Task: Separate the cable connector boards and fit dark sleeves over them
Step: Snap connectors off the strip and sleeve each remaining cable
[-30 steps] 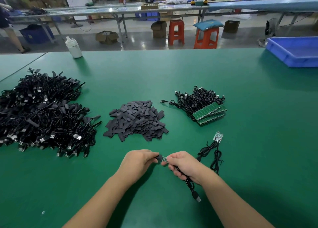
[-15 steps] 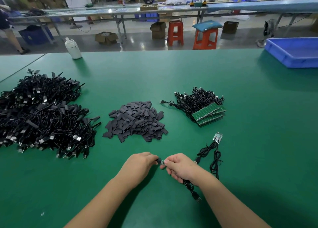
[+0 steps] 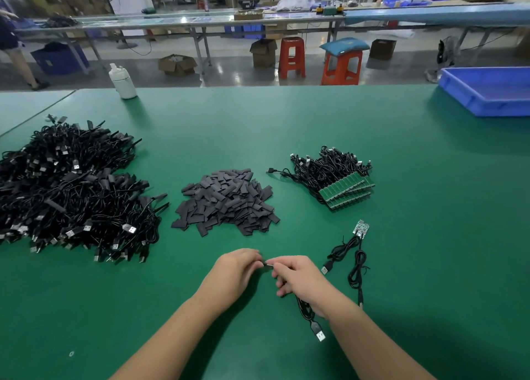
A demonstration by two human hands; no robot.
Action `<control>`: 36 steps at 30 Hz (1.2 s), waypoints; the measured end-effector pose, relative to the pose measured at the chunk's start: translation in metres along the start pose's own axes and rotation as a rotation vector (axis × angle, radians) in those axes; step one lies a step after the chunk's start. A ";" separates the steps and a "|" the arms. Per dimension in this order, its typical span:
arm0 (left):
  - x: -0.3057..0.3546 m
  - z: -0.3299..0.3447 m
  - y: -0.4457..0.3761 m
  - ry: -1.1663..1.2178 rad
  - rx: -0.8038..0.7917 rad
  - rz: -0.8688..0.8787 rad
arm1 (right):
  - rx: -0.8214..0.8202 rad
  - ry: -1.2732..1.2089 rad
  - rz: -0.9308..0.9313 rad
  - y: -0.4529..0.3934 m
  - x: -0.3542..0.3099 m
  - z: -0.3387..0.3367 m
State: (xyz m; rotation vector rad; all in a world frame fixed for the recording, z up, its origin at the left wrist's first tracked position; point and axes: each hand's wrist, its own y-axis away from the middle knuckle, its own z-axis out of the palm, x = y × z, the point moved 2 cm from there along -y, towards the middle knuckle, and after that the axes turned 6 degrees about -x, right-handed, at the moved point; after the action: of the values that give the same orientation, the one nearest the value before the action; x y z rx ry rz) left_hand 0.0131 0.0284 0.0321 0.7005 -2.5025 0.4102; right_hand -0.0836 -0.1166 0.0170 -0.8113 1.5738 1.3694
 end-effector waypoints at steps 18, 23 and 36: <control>0.014 -0.014 0.008 -0.205 -0.037 0.153 | 0.008 0.054 -0.003 0.013 -0.018 -0.016; 0.015 -0.015 0.010 -0.182 -0.020 0.160 | 0.001 0.049 -0.005 0.012 -0.019 -0.018; 0.013 -0.010 0.016 -0.128 0.026 0.186 | -0.014 -0.057 0.014 0.013 -0.018 -0.019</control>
State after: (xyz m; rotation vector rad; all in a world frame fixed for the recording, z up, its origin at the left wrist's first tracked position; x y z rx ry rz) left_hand -0.0016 0.0401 0.0450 0.5198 -2.6995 0.4781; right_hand -0.0912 -0.1338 0.0385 -0.7647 1.5301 1.4027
